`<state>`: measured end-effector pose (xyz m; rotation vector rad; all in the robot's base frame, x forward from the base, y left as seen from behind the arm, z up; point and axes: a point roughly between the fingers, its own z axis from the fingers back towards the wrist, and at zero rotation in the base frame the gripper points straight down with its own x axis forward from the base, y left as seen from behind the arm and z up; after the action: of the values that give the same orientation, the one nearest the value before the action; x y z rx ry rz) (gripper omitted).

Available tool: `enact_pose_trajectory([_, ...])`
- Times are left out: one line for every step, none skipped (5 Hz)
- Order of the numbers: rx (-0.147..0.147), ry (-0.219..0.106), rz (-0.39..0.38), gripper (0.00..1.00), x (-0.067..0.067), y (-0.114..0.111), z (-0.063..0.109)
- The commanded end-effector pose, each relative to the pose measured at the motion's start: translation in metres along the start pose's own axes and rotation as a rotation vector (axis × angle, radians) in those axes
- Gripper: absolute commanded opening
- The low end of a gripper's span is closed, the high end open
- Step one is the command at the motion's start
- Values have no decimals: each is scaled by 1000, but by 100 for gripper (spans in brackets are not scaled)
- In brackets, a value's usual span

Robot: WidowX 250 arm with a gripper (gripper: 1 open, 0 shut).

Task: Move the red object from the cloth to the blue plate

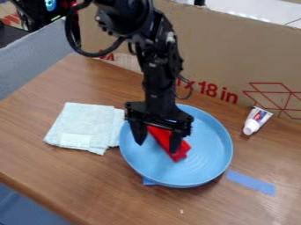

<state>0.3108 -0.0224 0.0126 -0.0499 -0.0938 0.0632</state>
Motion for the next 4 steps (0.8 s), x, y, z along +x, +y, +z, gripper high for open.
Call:
enact_pose_trajectory([11,-55,-5,100,17,1,27])
enact_pose_trajectory([11,-90,0,100,16,10,21])
enact_pose_trajectory([21,-99,18,100,21,19,21])
enact_pose_trajectory([25,-104,18,100,19,34,27])
